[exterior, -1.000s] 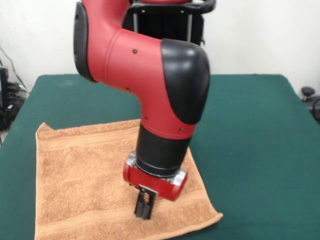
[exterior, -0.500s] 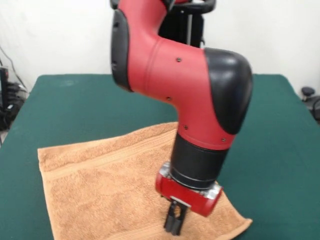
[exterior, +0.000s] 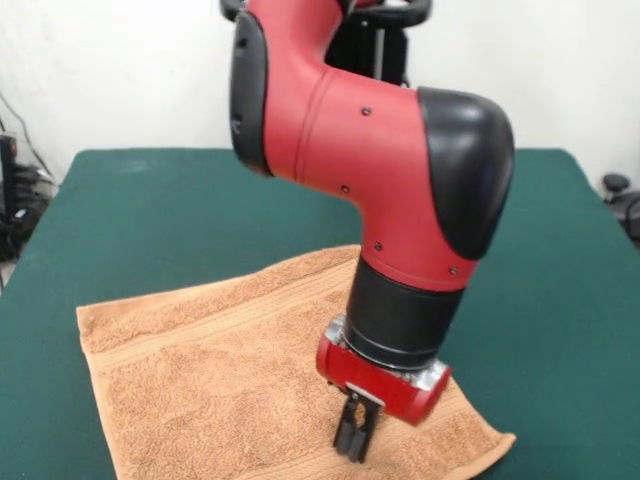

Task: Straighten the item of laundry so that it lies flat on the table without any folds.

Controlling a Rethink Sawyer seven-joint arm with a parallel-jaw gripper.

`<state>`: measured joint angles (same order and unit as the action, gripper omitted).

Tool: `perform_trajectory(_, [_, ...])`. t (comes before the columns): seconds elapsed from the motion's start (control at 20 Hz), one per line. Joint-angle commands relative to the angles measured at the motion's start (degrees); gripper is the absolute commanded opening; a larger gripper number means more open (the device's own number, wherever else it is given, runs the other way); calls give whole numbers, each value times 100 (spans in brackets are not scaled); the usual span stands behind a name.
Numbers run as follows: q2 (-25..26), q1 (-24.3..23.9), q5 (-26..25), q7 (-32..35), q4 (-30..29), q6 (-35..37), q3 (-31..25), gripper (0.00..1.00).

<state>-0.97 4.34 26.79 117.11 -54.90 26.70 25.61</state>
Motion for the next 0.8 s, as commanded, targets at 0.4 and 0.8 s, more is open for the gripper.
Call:
perform_trajectory(0.4, [-1150, -436, -553, -7, -1998, 285, -1037, 0])
perform_trajectory(0.8, [-1707, -660, -899, -179, -2269, 679, -1150, 0])
